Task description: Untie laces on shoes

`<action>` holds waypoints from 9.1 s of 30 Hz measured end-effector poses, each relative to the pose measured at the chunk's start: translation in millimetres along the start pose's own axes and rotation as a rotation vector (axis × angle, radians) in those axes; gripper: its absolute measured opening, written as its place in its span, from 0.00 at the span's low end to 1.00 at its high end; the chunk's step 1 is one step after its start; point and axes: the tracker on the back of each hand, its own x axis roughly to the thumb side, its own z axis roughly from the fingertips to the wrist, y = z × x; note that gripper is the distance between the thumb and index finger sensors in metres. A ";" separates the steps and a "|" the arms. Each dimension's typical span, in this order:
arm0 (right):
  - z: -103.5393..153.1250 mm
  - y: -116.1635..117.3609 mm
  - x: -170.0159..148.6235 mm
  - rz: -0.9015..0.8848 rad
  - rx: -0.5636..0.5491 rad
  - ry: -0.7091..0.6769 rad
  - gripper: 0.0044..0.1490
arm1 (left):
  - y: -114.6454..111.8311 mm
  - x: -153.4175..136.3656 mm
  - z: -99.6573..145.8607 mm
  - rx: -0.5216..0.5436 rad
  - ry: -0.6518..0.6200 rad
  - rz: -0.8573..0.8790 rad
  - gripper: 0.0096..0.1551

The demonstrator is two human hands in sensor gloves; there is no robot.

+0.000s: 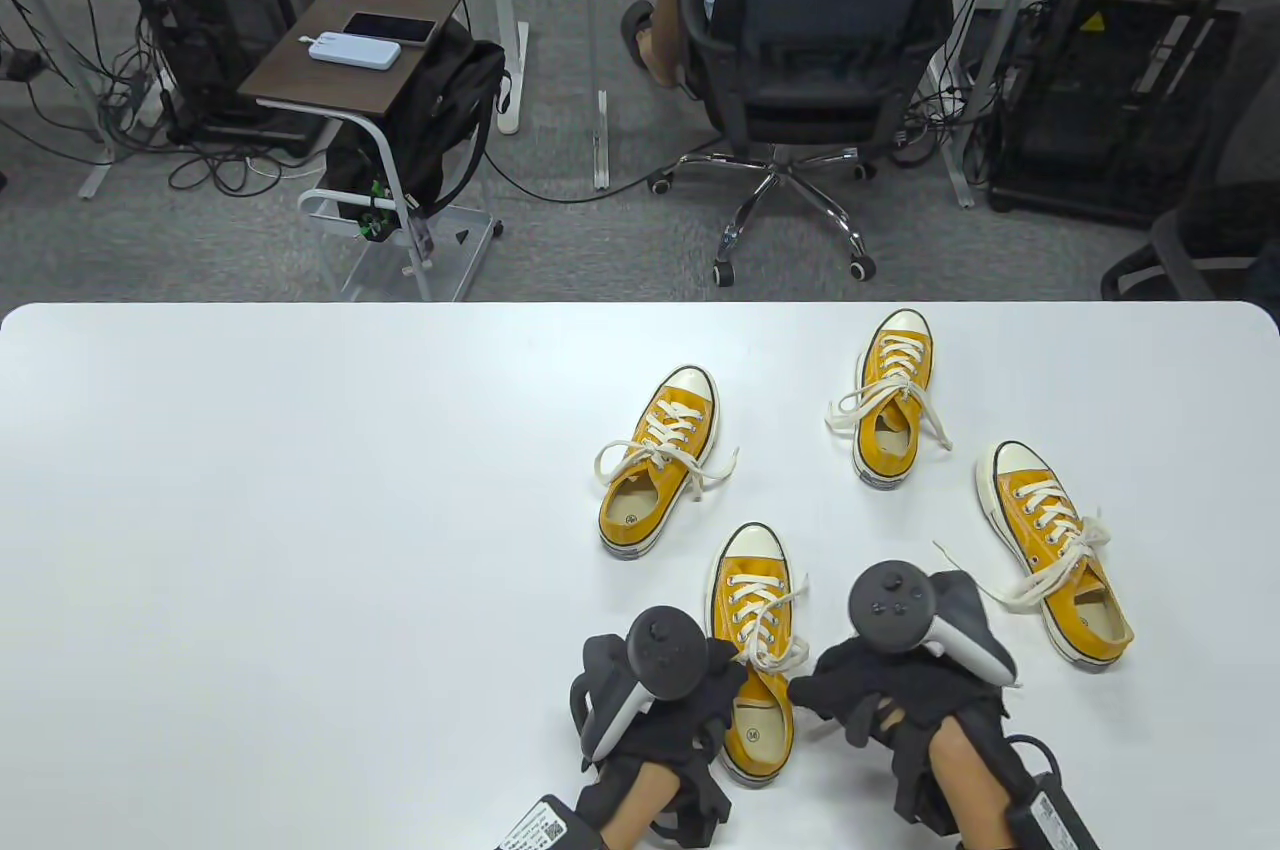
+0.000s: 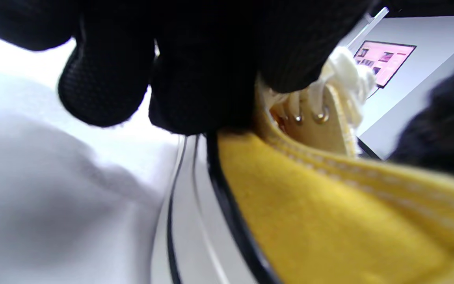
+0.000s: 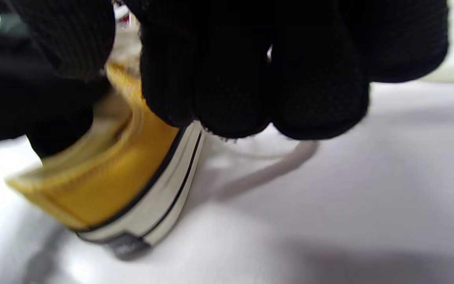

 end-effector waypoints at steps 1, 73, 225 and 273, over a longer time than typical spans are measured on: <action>-3.2 5.4 4.4 0.034 0.018 0.002 0.32 | 1.4 -0.3 0.8 -0.014 0.003 0.019 0.27; -3.4 -1.8 17.0 -0.092 -0.417 -0.053 0.28 | 58.4 -26.8 4.1 0.106 0.019 0.130 0.26; 20.6 -34.1 -84.0 -0.448 -0.759 0.275 0.24 | 28.3 -76.8 -1.1 0.521 0.216 0.630 0.20; 5.5 -24.2 -102.1 -0.369 -0.558 0.364 0.25 | 45.4 -79.3 -7.0 0.317 0.392 0.015 0.26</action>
